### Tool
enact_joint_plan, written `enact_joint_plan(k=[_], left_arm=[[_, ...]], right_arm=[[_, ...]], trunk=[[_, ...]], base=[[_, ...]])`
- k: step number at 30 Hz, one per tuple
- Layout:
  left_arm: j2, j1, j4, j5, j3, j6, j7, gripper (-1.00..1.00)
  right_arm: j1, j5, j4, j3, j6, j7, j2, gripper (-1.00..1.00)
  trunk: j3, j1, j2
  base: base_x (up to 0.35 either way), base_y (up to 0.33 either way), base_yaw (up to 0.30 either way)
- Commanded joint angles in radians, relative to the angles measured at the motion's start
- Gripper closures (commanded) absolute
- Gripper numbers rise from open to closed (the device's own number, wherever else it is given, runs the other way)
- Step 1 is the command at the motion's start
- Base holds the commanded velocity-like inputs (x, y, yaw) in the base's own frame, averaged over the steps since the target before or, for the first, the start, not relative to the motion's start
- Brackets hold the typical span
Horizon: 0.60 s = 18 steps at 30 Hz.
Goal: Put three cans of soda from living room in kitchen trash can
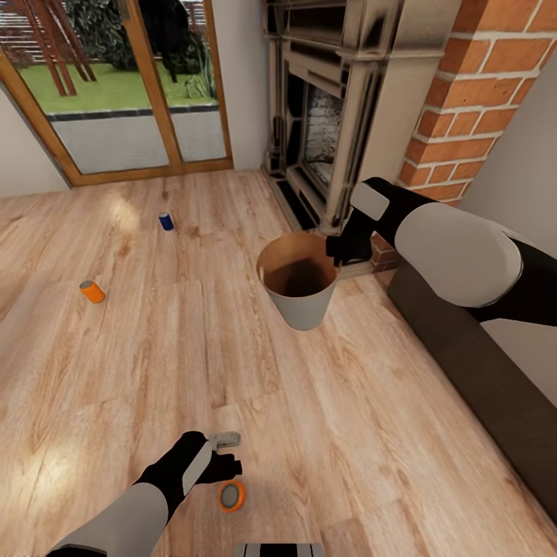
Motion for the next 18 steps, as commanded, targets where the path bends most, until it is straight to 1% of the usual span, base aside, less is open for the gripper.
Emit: enact_joint_plan(k=[1,10,13,18], left_arm=[[0.000,0.000,0.000,0.000,0.000,0.000,0.000,-1.00],[0.000,0.000,0.000,0.000,0.000,-0.001,0.000,-1.00],[0.000,0.000,0.000,0.000,0.000,-0.001,0.000,-1.00],[0.000,0.000,0.000,0.000,0.001,-0.001,0.001,-1.00]], right_arm=[[0.000,-0.019,-0.001,-0.016,0.000,0.005,0.000,1.00],[0.000,-0.019,-0.001,-0.015,0.000,0.005,-0.001,1.00],[0.000,-0.019,-0.001,-0.014,0.000,0.005,-0.001,1.00],[0.000,-0.018,-0.001,-0.014,0.000,0.005,-0.001,1.00]], trunk=[[0.000,0.000,0.000],[-0.006,0.000,0.000],[-0.017,0.011,-0.021],[-0.019,0.011,-0.021]], base=[[0.000,0.000,0.071],[0.000,0.000,0.071],[0.000,0.000,0.072],[0.000,0.000,0.073]])
